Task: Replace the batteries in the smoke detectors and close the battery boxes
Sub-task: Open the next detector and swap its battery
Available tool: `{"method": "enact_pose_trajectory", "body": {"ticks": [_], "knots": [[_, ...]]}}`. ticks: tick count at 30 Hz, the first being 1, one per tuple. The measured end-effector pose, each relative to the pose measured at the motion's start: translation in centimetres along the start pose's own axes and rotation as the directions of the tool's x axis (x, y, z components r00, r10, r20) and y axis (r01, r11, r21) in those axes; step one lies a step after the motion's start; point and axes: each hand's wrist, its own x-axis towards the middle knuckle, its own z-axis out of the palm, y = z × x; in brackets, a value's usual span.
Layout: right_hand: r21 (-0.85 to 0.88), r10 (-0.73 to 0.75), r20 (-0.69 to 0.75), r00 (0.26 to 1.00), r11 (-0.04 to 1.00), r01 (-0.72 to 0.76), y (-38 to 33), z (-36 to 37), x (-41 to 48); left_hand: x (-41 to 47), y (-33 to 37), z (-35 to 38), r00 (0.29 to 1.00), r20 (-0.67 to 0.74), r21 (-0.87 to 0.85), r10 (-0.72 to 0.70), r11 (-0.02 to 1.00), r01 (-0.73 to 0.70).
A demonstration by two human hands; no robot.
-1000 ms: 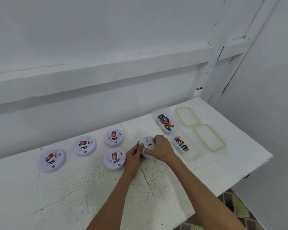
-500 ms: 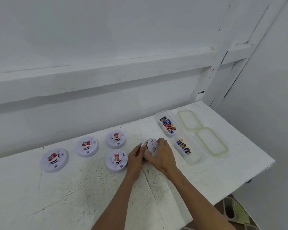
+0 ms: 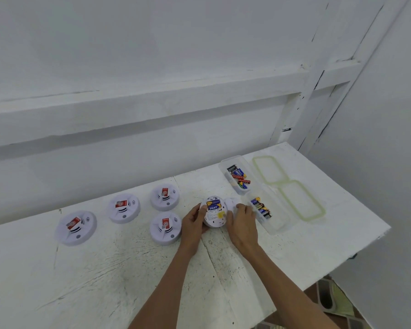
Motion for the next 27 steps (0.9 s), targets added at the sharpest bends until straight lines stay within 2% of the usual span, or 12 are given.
{"method": "enact_pose_trajectory", "body": {"ticks": [3,9,14,17,23,27], "knots": [[-0.118,-0.005,0.001,1.0,0.993,0.005,0.1,0.2,0.1,-0.2,0.1,0.0,1.0,0.013,-0.013,0.006,1.0,-0.006],[-0.191,0.032,0.021,0.999,0.981,-0.028,-0.1,0.4,0.6,-0.3,0.2,0.1,1.0,0.015,-0.021,0.006,1.0,-0.006],[-0.008,-0.09,-0.095,0.991,0.996,0.09,-2.2,0.0,0.8,-0.3,0.2,0.0,1.0,0.012,-0.016,0.018,1.0,-0.017],[0.124,-0.106,-0.061,0.992,0.986,0.113,-3.8,-0.2,1.1,-0.4,0.4,0.0,0.999,0.034,-0.031,0.028,0.999,-0.027],[0.128,0.015,0.01,1.0,0.992,-0.016,-5.0,0.6,1.8,-0.5,0.5,0.0,0.999,0.029,-0.011,0.038,0.999,-0.038],[0.192,0.094,0.037,0.995,0.976,-0.099,-5.2,1.0,2.1,-0.6,0.6,0.0,0.999,0.037,-0.019,0.029,0.999,-0.029]]}}
